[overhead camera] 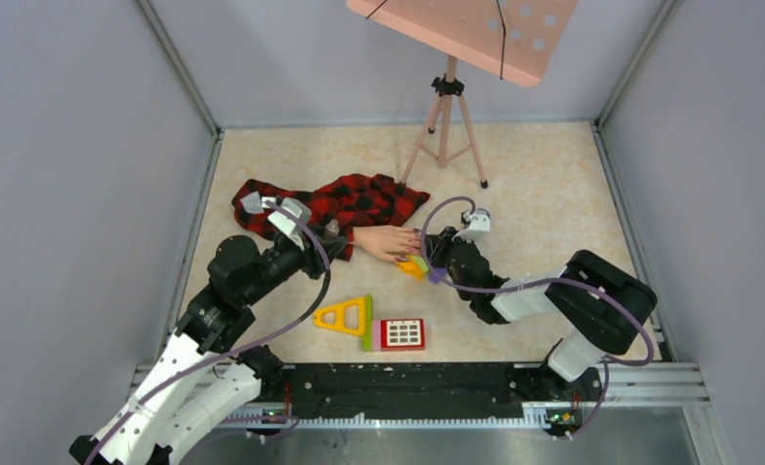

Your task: Paint the nails

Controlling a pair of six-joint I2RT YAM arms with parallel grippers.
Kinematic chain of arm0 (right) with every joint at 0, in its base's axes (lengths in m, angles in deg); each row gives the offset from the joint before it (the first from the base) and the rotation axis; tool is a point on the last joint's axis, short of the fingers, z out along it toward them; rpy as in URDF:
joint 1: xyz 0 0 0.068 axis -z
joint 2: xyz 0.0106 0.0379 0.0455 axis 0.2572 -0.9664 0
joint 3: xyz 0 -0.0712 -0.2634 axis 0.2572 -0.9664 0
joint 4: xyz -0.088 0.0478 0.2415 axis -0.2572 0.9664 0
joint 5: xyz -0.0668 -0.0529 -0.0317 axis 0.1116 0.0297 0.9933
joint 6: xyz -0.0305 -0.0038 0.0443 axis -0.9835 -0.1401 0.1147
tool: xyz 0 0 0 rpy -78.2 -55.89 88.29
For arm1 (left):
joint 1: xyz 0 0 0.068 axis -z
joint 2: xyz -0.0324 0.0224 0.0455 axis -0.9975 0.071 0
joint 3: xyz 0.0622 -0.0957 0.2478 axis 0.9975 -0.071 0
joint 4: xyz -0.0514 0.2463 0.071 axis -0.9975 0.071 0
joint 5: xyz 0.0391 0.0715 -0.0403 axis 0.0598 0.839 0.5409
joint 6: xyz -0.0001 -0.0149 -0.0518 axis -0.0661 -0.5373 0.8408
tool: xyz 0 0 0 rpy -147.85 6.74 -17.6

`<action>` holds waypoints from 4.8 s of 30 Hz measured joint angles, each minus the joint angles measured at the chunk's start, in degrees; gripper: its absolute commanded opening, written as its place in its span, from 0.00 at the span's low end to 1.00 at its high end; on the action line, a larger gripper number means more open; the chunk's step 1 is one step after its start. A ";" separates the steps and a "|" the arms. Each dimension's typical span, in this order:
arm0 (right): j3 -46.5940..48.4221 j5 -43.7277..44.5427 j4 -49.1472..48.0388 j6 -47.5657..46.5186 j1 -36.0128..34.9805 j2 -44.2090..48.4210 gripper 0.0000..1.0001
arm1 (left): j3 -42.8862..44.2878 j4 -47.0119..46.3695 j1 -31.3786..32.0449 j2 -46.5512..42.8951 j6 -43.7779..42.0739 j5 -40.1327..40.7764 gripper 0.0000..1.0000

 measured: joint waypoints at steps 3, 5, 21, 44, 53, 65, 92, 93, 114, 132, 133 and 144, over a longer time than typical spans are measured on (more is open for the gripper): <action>0.00 0.00 0.02 0.33 0.00 0.00 0.00 | 0.00 0.02 0.02 0.00 0.00 0.00 0.00; -0.02 0.02 0.04 0.50 0.00 0.00 0.00 | 0.00 0.02 0.00 0.00 0.00 0.00 0.00; -0.13 0.72 0.90 1.53 0.00 0.00 0.00 | 0.00 0.04 0.00 0.00 0.00 0.00 0.00; -0.52 1.79 2.21 2.01 0.00 0.00 0.00 | 0.00 0.07 0.02 0.00 0.00 0.00 0.00; -0.52 2.03 2.51 2.03 0.00 0.00 0.00 | 0.00 0.07 0.11 0.00 0.00 0.00 0.00; -0.52 2.47 2.71 2.03 0.00 0.00 0.00 | 0.00 0.07 0.11 0.00 0.00 0.02 0.00; -0.52 3.50 2.84 2.03 0.00 -0.74 0.00 | 0.00 0.07 0.11 0.00 0.00 0.02 0.00; -0.52 3.52 2.84 2.03 0.00 -0.74 0.00 | 0.00 0.07 0.11 0.00 0.00 0.02 0.00; -1.20 4.63 2.86 2.03 0.00 -0.74 0.00 | 0.00 0.07 0.11 0.00 0.00 0.02 0.00; -1.27 4.66 3.56 1.97 -0.04 0.35 0.00 | 0.00 0.07 0.13 0.00 0.00 0.24 0.00; -1.27 4.63 3.72 1.92 -0.13 0.98 0.00 | 0.00 0.07 0.13 0.00 0.00 0.31 0.00; -1.29 4.31 3.56 0.74 -1.07 6.43 0.00 | 0.00 0.07 0.13 0.00 0.00 0.46 0.00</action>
